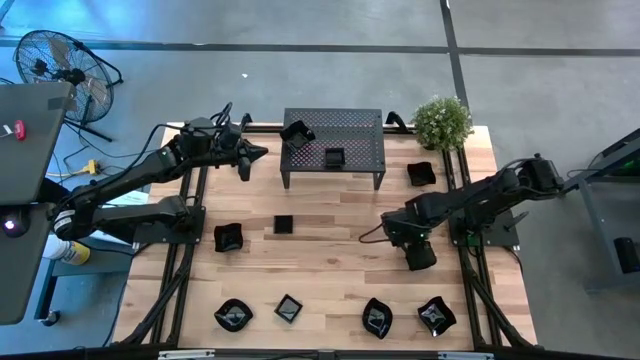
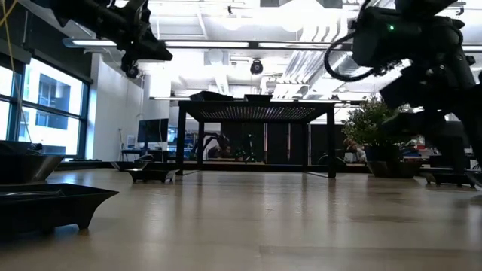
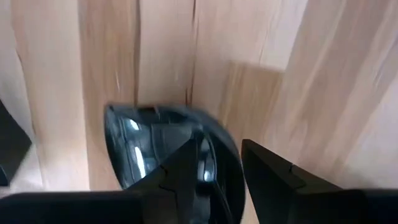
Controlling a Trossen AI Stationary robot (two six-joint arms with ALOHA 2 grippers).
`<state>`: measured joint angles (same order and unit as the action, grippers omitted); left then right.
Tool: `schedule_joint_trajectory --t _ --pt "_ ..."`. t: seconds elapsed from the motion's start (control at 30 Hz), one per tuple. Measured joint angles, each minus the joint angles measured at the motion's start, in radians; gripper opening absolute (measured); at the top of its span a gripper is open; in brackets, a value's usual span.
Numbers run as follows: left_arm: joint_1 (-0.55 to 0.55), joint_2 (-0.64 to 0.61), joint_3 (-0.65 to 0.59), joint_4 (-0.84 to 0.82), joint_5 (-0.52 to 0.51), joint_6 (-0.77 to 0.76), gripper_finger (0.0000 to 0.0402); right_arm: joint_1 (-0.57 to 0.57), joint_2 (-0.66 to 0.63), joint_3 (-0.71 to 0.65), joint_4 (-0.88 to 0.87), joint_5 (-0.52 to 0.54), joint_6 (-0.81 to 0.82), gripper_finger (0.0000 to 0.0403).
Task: Pick & Place Mini shaped plates
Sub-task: Put the black leaf shaped plate on the shelf
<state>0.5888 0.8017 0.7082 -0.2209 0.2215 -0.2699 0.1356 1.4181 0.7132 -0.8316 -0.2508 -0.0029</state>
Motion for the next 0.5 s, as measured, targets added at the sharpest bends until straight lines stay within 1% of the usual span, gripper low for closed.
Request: schedule_joint_trajectory --t 0.1,0.2,0.5 --pt "0.000 0.000 0.000 -0.002 0.004 0.000 0.0001 -0.001 0.000 0.002 0.017 0.003 0.001 0.0119" --pt "0.000 0.000 0.000 -0.015 0.004 0.000 0.0001 -0.001 0.000 0.002 0.011 -0.003 0.001 0.0104" --pt "0.000 0.000 0.000 -0.022 0.004 0.003 0.0001 -0.005 0.000 0.002 0.014 -0.029 0.004 0.0015"
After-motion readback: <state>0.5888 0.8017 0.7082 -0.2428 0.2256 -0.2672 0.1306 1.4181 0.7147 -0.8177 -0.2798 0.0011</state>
